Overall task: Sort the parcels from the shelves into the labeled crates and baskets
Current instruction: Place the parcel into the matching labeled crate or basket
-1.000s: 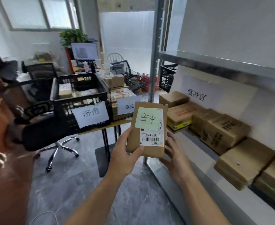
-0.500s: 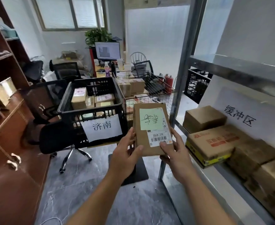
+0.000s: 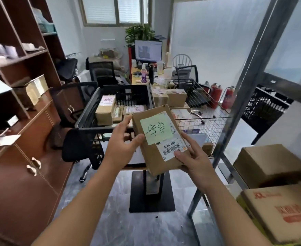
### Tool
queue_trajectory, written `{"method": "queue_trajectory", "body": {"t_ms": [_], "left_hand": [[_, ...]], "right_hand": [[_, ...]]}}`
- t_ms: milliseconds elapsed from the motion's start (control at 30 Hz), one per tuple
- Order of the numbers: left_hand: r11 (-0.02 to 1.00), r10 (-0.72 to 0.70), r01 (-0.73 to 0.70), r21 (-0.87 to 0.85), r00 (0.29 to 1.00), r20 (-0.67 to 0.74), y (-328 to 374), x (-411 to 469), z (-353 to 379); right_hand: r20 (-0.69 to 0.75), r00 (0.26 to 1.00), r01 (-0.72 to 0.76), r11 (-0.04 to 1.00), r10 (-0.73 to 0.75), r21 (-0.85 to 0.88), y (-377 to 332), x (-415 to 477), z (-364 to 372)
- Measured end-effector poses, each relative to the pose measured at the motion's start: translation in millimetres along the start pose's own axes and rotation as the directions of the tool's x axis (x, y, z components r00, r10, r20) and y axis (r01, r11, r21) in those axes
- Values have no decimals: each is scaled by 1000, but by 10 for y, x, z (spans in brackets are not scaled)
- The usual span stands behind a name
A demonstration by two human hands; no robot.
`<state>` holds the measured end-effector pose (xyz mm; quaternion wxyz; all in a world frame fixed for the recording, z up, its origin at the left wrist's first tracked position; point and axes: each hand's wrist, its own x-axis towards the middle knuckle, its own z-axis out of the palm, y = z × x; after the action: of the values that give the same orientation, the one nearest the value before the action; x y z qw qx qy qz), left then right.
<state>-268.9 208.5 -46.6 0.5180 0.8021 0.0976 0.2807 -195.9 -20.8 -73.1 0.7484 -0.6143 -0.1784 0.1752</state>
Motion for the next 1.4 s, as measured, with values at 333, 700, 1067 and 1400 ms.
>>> {"method": "queue_trajectory", "body": {"t_ms": [333,700,1067,1400], "left_hand": [[992,58,-54,-117,998,28,-249,1299,-320],[999,23,-11,-49,971,240,-799,2636,153],[875,3,-207,439,907,421,-1111,3431,1249],[816,-88,-106,568,949,304,-1249,4085,1715]], "right_hand": [[-9,991,130,991,-130,-34,-179,1247,397],[-510,844,220,975,-166,46,-315,2341,22],[-485,870,-185,970,88,-157,-386,3406,-1268],[-221,913,-405,823,343,-398,-120,4595,-1903]]}}
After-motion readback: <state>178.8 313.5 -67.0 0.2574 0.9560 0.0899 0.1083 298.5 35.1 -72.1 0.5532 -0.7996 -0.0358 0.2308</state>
